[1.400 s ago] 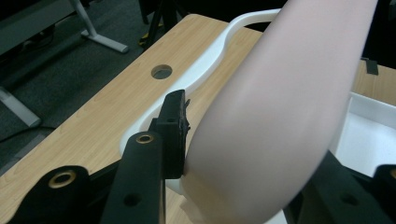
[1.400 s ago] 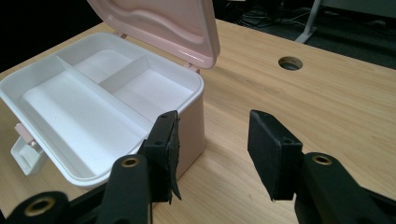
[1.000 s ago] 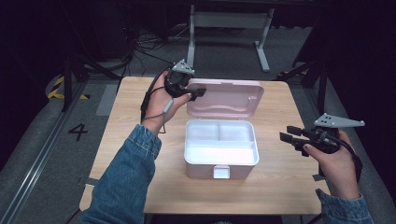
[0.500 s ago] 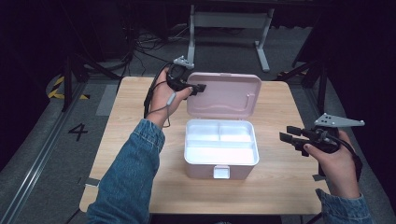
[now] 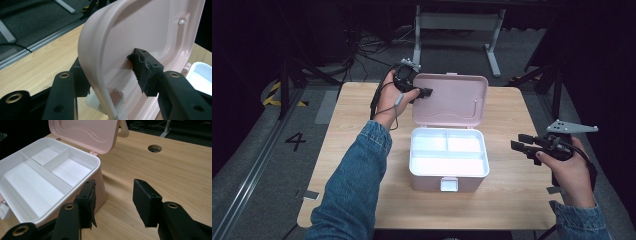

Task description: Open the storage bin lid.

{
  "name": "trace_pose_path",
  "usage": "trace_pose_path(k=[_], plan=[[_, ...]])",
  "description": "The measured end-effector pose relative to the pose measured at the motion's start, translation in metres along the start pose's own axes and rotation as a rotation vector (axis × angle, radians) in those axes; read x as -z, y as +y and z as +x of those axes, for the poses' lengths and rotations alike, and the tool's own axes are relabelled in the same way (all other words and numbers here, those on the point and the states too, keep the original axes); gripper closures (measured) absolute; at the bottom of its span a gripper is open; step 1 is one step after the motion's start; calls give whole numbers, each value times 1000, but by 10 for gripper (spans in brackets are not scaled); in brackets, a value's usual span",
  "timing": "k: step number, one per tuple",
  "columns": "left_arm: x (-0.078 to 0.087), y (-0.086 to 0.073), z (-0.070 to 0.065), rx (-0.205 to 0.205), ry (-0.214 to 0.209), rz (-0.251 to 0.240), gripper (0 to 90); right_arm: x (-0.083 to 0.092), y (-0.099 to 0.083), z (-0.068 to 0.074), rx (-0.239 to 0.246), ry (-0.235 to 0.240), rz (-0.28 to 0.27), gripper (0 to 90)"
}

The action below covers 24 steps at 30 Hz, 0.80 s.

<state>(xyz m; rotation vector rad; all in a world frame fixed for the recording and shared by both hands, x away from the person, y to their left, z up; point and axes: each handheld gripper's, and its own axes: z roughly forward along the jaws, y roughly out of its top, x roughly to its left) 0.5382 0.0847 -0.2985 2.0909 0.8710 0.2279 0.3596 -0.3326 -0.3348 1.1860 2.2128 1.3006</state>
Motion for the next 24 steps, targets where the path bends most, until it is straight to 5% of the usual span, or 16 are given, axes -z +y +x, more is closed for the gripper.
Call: trace_pose_path(k=[24], plan=[[-35,-13,22,103,2,54,401,-2,-3,-5,-18,-4,3,524]])
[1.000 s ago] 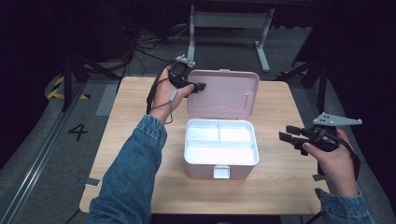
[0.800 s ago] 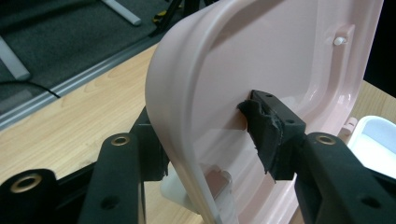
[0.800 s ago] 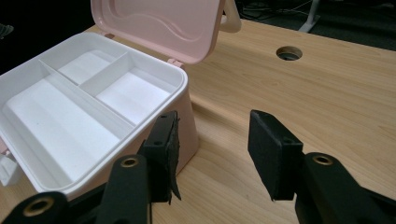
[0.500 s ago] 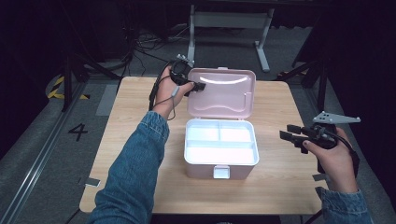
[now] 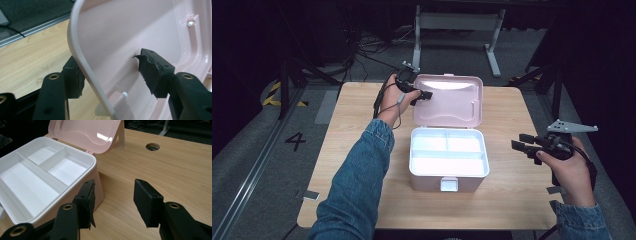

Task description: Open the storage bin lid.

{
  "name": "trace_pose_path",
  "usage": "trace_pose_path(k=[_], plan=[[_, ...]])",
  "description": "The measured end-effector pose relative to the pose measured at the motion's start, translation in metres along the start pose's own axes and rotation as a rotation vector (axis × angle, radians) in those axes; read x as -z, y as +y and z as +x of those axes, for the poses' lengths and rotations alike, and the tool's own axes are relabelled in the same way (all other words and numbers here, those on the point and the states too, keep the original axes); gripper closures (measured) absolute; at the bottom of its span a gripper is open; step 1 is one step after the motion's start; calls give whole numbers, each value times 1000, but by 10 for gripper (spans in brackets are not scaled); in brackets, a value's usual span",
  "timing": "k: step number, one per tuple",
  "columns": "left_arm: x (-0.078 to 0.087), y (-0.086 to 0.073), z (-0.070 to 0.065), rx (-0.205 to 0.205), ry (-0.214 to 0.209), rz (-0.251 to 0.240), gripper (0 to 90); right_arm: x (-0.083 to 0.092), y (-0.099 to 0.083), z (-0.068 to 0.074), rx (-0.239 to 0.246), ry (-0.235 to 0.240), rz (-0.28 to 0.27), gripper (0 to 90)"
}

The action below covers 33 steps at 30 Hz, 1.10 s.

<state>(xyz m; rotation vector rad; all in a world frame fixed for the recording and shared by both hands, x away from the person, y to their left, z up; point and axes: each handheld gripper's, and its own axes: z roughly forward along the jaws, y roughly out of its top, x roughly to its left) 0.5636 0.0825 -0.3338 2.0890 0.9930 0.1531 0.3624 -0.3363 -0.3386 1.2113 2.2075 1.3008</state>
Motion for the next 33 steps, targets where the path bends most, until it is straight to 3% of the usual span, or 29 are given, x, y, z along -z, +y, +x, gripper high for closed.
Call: trace_pose_path(k=[9,13,20,27,33], plan=[[-15,-9,10,55,-7,44,374,-2,-2,-2,-2,-4,10,519],[-21,-14,15,68,13,110,376,-3,-2,-2,-1,-2,10,515],[-31,-22,19,98,8,186,366,-4,-2,0,7,9,8,506],[-35,-27,22,120,-9,199,362,-4,-2,-1,6,9,11,498],[-31,-27,20,115,12,201,348,-5,-3,-2,6,10,21,491]])
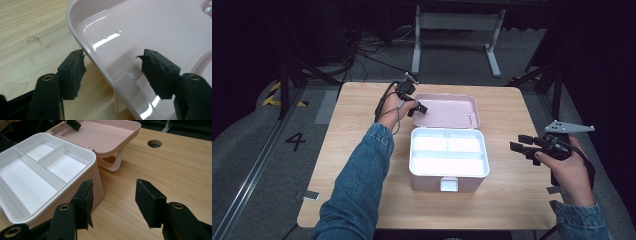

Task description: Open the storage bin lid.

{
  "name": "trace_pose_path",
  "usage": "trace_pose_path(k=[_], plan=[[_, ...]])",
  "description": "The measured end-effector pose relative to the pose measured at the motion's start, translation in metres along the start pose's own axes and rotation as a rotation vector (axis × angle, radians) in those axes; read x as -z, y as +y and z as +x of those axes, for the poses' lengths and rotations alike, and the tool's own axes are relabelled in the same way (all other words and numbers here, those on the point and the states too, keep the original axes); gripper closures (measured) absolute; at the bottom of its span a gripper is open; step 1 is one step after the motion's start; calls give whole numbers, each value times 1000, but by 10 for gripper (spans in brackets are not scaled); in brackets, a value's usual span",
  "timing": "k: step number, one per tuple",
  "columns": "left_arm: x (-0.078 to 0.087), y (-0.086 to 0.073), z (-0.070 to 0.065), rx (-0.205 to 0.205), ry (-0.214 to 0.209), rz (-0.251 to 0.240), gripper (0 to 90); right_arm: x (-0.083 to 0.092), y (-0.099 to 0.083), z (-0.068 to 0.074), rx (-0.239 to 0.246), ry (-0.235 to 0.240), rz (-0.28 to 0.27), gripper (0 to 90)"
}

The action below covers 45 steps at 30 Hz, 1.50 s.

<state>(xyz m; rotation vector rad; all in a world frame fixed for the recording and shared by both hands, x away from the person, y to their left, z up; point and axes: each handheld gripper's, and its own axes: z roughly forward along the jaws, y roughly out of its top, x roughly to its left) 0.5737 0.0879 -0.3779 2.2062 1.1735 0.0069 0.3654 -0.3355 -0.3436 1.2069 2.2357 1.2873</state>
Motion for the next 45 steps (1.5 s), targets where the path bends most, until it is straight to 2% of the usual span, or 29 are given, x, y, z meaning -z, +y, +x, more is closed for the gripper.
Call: trace_pose_path(k=[4,8,11,17,18,21,25,31,34,39,40,43,44,45], plan=[[9,-1,-1,-15,37,-38,322,-1,1,0,-1,0,-3,490],[27,-2,-8,-33,52,-91,316,-2,2,1,0,1,-4,490],[45,-5,-18,-65,45,-137,316,-4,3,2,6,1,-1,489],[86,-22,-40,-166,54,-171,313,-7,7,4,16,7,4,488],[95,-26,-44,-186,56,-177,313,-7,7,3,13,9,2,488],[116,-40,-52,-213,54,-202,311,-7,10,1,16,3,-1,486],[142,-58,-57,-248,70,-224,312,-8,13,-1,12,3,1,483],[170,-88,-57,-267,90,-234,312,-13,16,-4,20,-2,13,484],[183,-106,-58,-271,104,-258,313,-17,16,-5,19,2,28,484],[194,-132,-59,-270,120,-244,312,-21,19,-7,28,-5,53,482],[194,-132,-59,-270,120,-244,312,-21,19,-7,28,-5,53,482],[196,-151,-53,-276,146,-208,309,-21,18,-10,35,-21,69,481],[196,-151,-53,-276,146,-208,308,-21,18,-10,35,-21,69,481],[196,-161,-49,-271,162,-191,307,-22,16,-13,35,-25,83,482]])
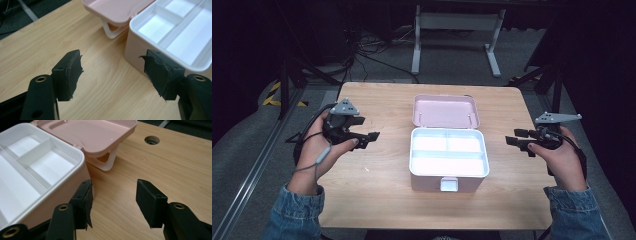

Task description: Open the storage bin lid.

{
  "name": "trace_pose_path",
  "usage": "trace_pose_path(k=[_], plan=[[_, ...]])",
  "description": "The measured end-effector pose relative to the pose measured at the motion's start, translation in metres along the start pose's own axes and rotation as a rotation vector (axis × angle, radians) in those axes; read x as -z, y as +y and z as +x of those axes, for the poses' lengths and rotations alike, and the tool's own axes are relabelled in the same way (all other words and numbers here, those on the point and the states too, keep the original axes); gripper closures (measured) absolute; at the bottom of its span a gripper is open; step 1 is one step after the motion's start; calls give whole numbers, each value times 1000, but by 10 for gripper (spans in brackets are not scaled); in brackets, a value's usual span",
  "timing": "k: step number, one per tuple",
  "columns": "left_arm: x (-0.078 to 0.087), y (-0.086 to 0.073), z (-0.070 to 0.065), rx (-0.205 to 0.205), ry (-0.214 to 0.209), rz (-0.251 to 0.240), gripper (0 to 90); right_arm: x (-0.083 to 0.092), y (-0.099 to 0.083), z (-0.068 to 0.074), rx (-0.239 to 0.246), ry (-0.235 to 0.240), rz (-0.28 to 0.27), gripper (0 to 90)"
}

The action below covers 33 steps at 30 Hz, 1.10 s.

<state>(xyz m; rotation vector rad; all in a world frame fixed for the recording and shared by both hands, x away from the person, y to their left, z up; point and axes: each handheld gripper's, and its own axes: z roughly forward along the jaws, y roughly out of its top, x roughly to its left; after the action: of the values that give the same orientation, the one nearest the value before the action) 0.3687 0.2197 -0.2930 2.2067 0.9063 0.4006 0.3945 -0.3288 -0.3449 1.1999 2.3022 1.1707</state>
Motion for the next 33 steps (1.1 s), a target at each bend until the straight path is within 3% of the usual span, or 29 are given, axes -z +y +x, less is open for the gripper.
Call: trace_pose_path(k=[3,9,12,18,27,33], plan=[[0,-14,1,2,18,18,303,-1,-4,-4,-10,-12,17,484],[-5,-34,1,29,12,28,296,0,-9,-8,-15,-20,31,483],[-13,-45,-1,33,67,76,296,1,-13,-10,-20,-31,55,483],[-24,-52,-1,45,56,118,295,-1,-19,-13,-23,-34,91,479],[-45,-66,4,69,10,220,282,-8,-28,-18,-28,-46,163,469],[-52,-72,8,85,15,268,280,-14,-32,-20,-32,-52,215,464]])
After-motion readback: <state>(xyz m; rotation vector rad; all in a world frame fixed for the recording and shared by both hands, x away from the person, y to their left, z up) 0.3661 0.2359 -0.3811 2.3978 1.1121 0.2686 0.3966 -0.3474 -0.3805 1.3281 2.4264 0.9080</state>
